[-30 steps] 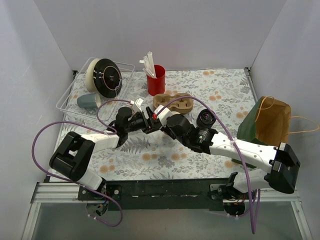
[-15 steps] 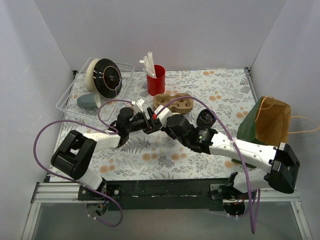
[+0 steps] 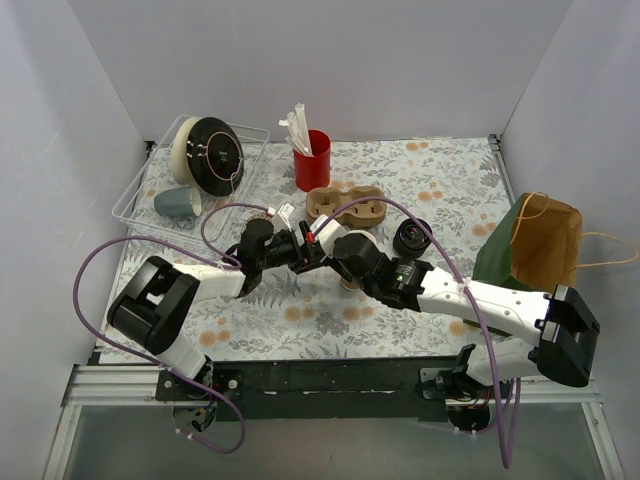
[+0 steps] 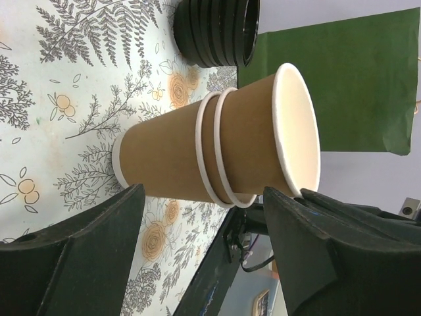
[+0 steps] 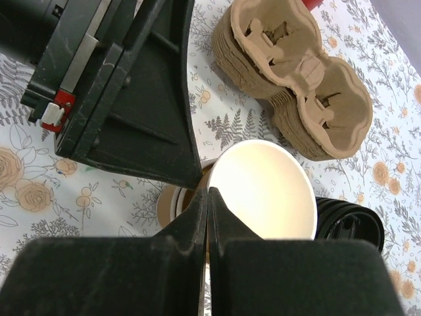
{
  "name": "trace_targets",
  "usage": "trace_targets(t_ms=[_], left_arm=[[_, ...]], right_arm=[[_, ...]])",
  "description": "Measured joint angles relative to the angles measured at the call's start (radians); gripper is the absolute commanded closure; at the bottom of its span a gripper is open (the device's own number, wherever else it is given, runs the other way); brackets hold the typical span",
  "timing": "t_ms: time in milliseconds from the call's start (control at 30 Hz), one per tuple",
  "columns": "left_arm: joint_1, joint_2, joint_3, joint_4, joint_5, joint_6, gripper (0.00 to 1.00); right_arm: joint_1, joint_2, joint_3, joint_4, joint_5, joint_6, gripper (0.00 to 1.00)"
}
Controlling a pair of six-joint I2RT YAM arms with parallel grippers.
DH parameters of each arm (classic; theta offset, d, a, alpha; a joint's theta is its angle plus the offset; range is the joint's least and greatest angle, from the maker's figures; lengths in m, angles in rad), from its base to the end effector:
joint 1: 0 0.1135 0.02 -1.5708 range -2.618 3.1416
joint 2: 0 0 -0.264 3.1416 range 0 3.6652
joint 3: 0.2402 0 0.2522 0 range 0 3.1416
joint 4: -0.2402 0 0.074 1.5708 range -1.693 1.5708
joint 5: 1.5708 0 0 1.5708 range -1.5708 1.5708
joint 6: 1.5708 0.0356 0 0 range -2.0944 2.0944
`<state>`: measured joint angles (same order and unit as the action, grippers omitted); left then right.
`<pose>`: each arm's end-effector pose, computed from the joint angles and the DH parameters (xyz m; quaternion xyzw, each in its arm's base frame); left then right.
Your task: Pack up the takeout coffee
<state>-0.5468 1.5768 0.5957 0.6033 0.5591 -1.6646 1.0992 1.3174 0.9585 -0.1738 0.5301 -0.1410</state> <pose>0.2503 -0.1745 0.1688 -0.2902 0.7564 -0.5850 0.0381 0.1498 0.2541 0.2860 -0.3812 0.7575 0.0188 0.5297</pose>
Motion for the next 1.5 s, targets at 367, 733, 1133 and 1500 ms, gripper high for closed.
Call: trace_targets(t_ms=[367, 733, 1133, 1500], left_arm=[[-0.005, -0.051, 0.000, -0.048, -0.023, 0.013, 0.25], [-0.005, -0.315, 0.083, -0.367, -0.235, 0.081, 0.02], [0.002, -0.832, 0.166, -0.877, -0.630, 0.200, 0.02], [0.002, -1.091, 0.164, -1.057, -0.940, 0.285, 0.02]], right_arm=[[0.002, -0.003, 0.003, -0.007, 0.056, -0.024, 0.99], [0.002, -0.028, 0.198, -0.066, 0.094, -0.092, 0.99], [0.072, 0.090, 0.240, -0.007, 0.031, -0.090, 0.99], [0.183, 0.286, 0.123, 0.134, 0.035, -0.073, 0.99]])
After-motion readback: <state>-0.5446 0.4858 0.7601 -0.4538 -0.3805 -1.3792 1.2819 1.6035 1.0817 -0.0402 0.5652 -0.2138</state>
